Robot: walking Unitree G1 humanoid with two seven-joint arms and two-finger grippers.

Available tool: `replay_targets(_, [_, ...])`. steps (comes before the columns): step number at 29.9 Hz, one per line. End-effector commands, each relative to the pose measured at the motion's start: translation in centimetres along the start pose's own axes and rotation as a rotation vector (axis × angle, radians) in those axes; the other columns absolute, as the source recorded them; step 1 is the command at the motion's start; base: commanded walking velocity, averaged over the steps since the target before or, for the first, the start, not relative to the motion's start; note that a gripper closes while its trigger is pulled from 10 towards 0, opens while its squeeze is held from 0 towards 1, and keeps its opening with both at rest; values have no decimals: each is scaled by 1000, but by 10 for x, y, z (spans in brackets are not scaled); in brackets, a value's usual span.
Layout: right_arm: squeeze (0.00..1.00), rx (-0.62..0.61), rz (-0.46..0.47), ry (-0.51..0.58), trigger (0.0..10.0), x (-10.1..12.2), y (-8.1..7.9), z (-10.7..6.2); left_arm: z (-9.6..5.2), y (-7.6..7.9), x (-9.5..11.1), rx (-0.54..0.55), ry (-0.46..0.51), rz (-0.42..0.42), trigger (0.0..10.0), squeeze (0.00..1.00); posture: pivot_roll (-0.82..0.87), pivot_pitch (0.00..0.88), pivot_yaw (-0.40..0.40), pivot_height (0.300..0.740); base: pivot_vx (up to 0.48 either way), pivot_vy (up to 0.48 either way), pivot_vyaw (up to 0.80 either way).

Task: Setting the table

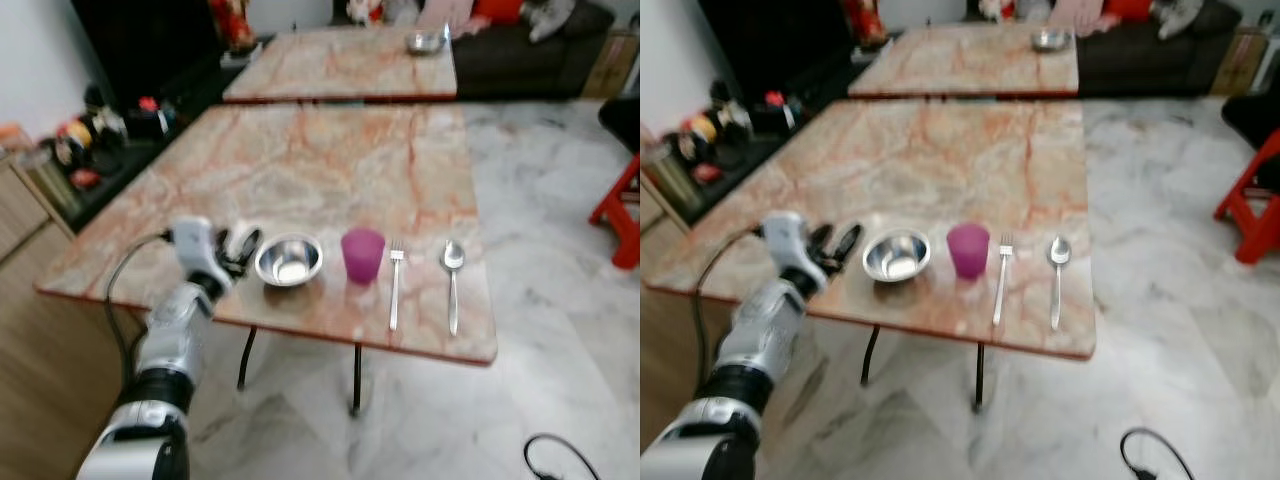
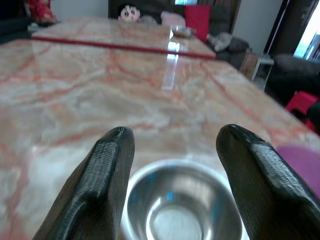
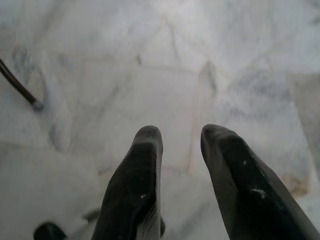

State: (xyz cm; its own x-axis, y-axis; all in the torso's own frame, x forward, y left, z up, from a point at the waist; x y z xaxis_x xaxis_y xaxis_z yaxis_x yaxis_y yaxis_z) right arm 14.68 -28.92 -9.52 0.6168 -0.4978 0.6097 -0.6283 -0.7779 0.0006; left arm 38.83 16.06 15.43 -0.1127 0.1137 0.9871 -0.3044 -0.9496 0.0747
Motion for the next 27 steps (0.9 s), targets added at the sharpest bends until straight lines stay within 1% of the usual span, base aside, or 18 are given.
replay_targets(1, [0, 21, 10, -4, 10000, -2, -10, 0, -4, -14, 6, 28, 1, 22, 10000, 0, 22, 54, 61, 740, 0, 0, 0])
replay_targets(7, [0, 22, 8, -4, 10000, -1, -10, 0, -5, -15, 4, 16, -14, 17, 10000, 0, 23, 54, 59, 740, 0, 0, 0])
replay_targets(15, [0, 22, 6, -5, 10000, -1, -10, 0, -6, -7, -1, -42, -40, 5, 10000, 0, 24, 56, 58, 740, 0, 0, 0])
replay_targets(19, [0, 22, 7, -5, 10000, -1, -10, 0, -6, -6, -2, -47, -41, 7, 10000, 0, 23, 54, 59, 740, 0, 0, 0])
replay_targets(22, [0, 20, 21, -9, 10000, -2, -10, 0, -5, -4, -1, -55, -39, 4, 10000, 0, 23, 54, 59, 740, 260, -262, 0])
replay_targets(27, [0, 23, 32, -6, 10000, -2, -10, 0, -5, -4, 0, -60, -39, 1, 10000, 0, 23, 54, 59, 740, 260, -254, -566])
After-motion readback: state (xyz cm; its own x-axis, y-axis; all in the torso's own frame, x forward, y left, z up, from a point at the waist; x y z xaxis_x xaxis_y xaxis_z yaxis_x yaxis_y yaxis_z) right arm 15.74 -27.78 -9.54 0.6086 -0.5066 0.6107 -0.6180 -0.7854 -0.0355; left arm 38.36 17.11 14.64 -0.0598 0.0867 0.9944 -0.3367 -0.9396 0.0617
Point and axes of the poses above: a point about 5 cm out from each wrist's last joint towards the gripper, its own z axis pointing out of the wrist towards the gripper, its own x axis along the axis of the wrist's last joint, y = z × x, the point moved 2 cm from there along z, pointing out of the wrist towards the gripper, and after that the axes turned 5 degrees about z, right-handed, at the moved point
